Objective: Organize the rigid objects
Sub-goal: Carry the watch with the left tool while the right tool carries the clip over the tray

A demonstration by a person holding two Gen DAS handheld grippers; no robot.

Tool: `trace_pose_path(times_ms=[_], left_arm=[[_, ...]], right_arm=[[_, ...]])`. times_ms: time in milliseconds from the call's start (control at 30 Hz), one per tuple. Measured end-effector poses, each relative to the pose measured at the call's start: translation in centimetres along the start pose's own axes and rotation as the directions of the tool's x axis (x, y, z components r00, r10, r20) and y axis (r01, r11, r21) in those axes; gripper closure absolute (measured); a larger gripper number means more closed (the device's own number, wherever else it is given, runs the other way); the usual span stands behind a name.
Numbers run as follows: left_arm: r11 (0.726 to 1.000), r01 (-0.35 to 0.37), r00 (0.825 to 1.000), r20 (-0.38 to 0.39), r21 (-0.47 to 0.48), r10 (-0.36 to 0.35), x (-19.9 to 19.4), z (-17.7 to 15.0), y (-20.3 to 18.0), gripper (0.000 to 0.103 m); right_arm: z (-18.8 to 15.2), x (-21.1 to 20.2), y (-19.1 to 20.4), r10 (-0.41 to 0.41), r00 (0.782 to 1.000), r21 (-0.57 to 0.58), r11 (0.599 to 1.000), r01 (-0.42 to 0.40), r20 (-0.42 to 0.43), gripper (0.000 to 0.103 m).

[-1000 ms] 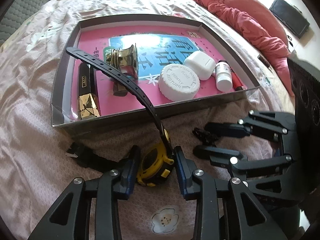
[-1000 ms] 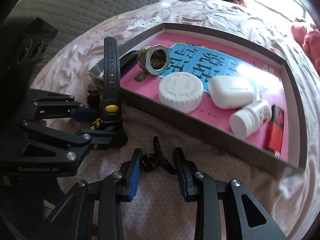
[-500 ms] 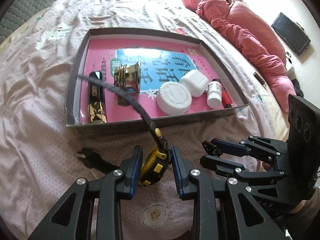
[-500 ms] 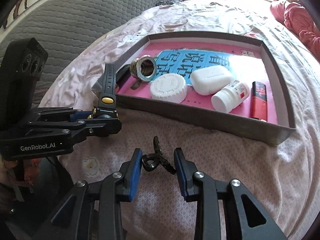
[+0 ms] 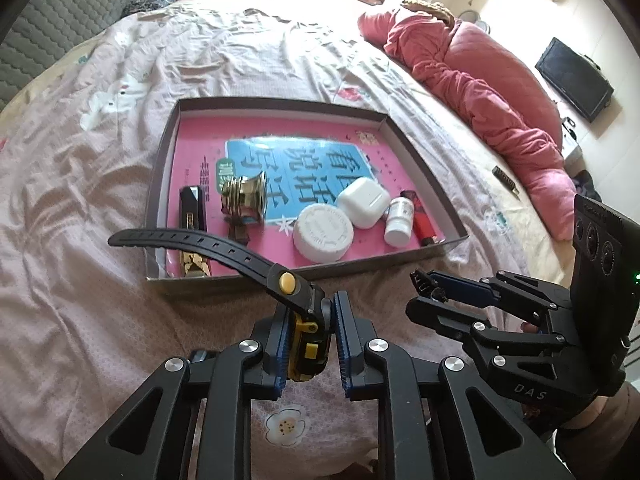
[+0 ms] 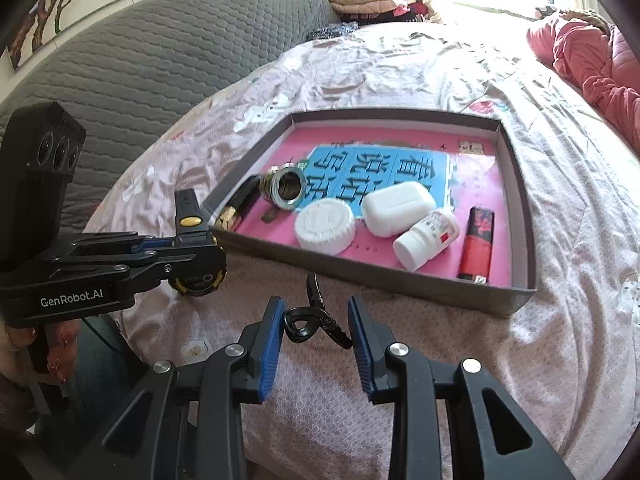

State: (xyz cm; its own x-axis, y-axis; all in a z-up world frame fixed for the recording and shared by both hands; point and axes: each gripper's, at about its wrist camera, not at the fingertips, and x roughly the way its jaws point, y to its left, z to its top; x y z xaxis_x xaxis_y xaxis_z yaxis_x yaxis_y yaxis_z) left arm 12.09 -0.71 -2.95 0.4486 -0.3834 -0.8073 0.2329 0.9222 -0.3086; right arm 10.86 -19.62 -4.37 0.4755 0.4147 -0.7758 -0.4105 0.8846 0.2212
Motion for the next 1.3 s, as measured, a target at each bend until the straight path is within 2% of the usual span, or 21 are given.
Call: trace_pose_path(times_ms=[533,833,1300], left_arm=[[1.0,-0.005,0.996,0.091,0.003,0.004,-3.5,1.8,-1.2,0.085],[1.0,-0.011,0.988,0.156,0.018,0.008,-5.5,4.1,-1.9,0.085],[0.998,-0.046,0.979,0.199,0.032,0.039,-4.7,7.3,-2.6,0.085]], right_arm=[[1.8,-3.4,-0.6,-0.016,0.995,0.02,1.0,0.014,0.093,0.07],[3.6,-5.2,-1.0,-0.03,0.988,0.011,1.0,0.029,0.152,0.07],[5.6,-5.8,-2.6,-0.073,0.979,0.032,0.997,0.068,0.191,0.07]])
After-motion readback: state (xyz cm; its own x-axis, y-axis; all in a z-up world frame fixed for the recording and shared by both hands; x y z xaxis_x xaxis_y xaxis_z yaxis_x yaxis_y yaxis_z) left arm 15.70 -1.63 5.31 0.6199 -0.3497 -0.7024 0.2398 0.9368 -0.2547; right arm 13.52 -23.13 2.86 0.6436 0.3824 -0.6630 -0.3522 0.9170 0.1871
